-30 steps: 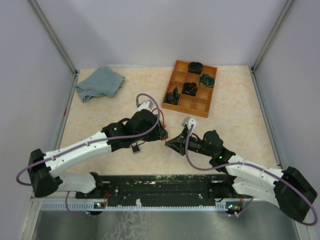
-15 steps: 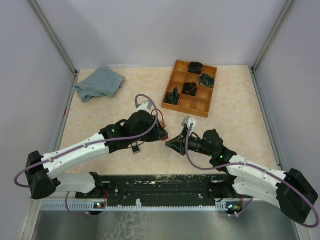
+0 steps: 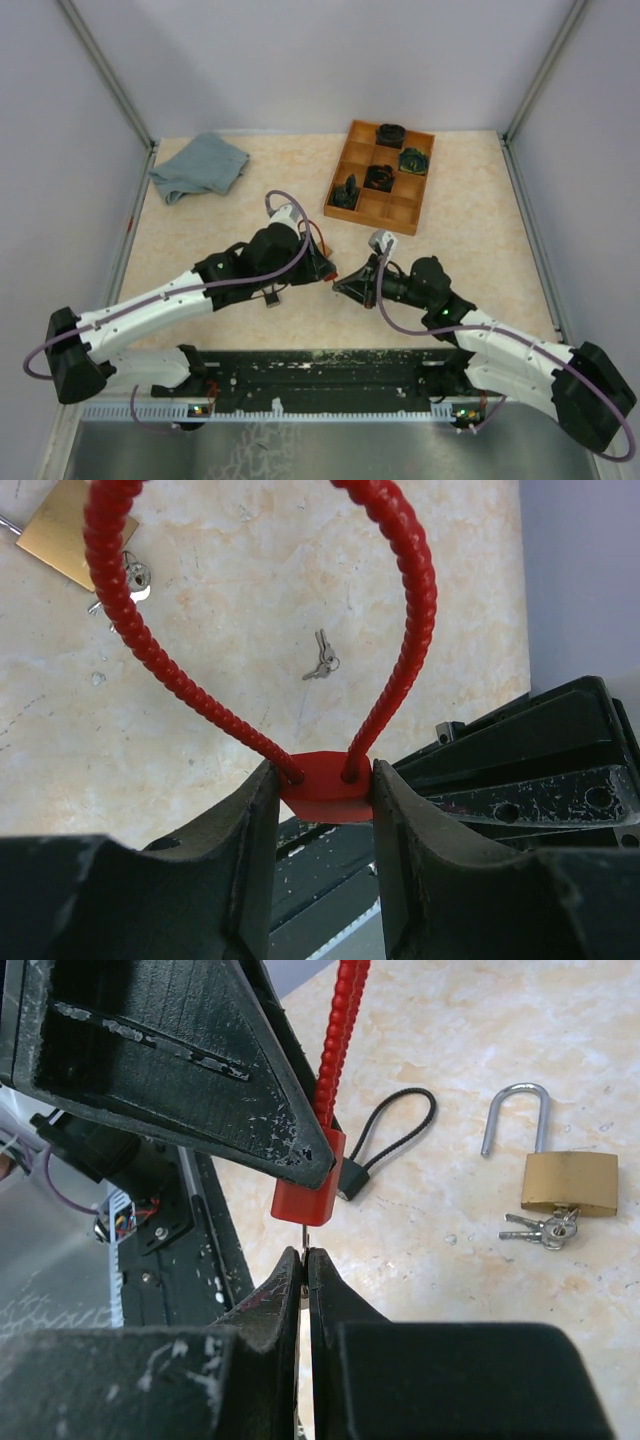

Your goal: Unlock with the key

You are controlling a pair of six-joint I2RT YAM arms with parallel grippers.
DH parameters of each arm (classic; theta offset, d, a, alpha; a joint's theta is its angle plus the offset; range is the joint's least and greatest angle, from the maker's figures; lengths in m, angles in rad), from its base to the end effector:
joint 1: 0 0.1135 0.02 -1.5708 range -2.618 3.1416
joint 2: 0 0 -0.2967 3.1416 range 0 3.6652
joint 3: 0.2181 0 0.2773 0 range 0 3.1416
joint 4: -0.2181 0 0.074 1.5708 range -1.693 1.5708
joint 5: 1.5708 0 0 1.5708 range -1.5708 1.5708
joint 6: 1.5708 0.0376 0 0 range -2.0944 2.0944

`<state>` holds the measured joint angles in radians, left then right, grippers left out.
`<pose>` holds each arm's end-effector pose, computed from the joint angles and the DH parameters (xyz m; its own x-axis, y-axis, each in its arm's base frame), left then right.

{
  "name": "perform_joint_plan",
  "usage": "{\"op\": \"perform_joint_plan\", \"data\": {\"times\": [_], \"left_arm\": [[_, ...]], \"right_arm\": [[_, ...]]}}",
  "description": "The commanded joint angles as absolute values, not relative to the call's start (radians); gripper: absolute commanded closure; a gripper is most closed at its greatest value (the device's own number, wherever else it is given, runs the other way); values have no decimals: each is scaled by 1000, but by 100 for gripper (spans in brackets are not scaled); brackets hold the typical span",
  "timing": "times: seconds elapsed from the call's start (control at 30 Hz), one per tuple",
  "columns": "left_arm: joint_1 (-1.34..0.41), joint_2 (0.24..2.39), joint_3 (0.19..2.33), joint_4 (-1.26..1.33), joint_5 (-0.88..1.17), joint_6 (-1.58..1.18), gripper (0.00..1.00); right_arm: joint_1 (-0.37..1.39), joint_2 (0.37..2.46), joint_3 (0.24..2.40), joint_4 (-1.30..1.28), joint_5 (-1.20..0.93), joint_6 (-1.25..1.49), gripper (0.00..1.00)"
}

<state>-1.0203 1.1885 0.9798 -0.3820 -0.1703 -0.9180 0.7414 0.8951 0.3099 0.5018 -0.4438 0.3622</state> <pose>0.1513 -0.2343 0.3295 -0.7857 -0.2165 -0.5795 0.2340 0.7631 -0.6024 0.1372 0.1475 0.2365 -0.3854 0.0810 -0.9192 -0.8437 0.3726 0.3866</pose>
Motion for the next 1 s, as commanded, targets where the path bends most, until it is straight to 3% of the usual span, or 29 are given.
{"op": "perform_joint_plan", "data": {"times": [0.0, 0.3, 0.97], "left_arm": [[-1040, 1192, 960, -436, -73, -912, 100], [-1037, 1269, 1021, -504, -82, -927, 100], [-1006, 1210, 978, -533, -93, -866, 100]], "right_arm": [[712, 887, 382, 672, -424, 363, 100], [716, 984, 518, 454, -450, 185, 100], [704, 921, 555, 492, -476, 224, 100]]}}
